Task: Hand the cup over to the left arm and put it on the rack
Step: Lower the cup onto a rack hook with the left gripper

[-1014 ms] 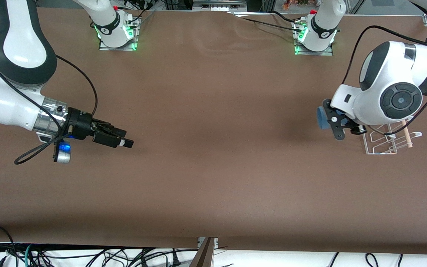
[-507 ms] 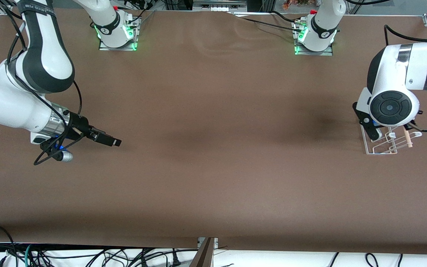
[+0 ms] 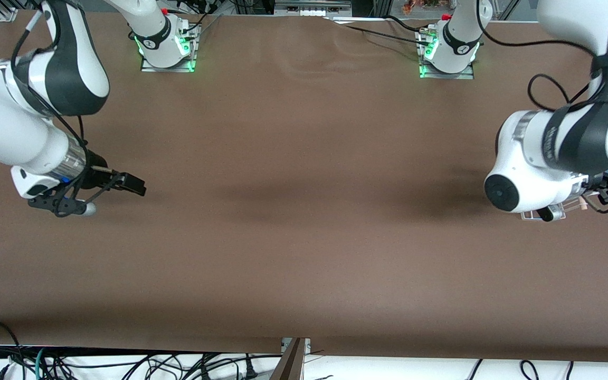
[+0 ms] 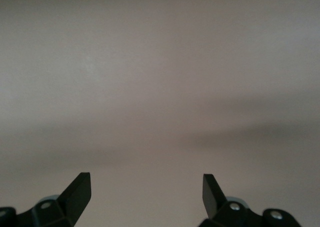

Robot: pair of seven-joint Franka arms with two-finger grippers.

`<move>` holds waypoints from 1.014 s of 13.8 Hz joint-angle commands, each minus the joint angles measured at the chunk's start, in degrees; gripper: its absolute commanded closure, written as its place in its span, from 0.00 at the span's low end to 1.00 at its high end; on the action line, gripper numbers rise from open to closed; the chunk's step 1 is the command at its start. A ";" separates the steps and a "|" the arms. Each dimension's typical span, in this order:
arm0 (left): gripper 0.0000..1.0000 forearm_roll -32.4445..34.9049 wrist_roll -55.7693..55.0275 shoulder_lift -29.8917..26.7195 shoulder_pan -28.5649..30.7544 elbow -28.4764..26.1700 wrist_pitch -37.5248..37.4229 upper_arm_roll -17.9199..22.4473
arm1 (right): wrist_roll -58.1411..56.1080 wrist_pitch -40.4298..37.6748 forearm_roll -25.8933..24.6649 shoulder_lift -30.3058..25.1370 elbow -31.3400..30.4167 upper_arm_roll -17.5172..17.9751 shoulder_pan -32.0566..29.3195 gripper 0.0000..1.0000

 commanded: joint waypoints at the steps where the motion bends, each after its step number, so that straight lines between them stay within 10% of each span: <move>1: 0.97 1.62 -5.17 1.37 -1.05 0.99 -2.31 -0.19 | -2.57 -2.79 -4.88 -6.37 -4.09 0.19 -0.26 0.01; 14: 0.95 4.96 -17.94 12.97 0.53 0.37 -5.48 1.56 | -8.91 -12.02 -9.91 -8.23 -3.76 0.28 -0.08 0.01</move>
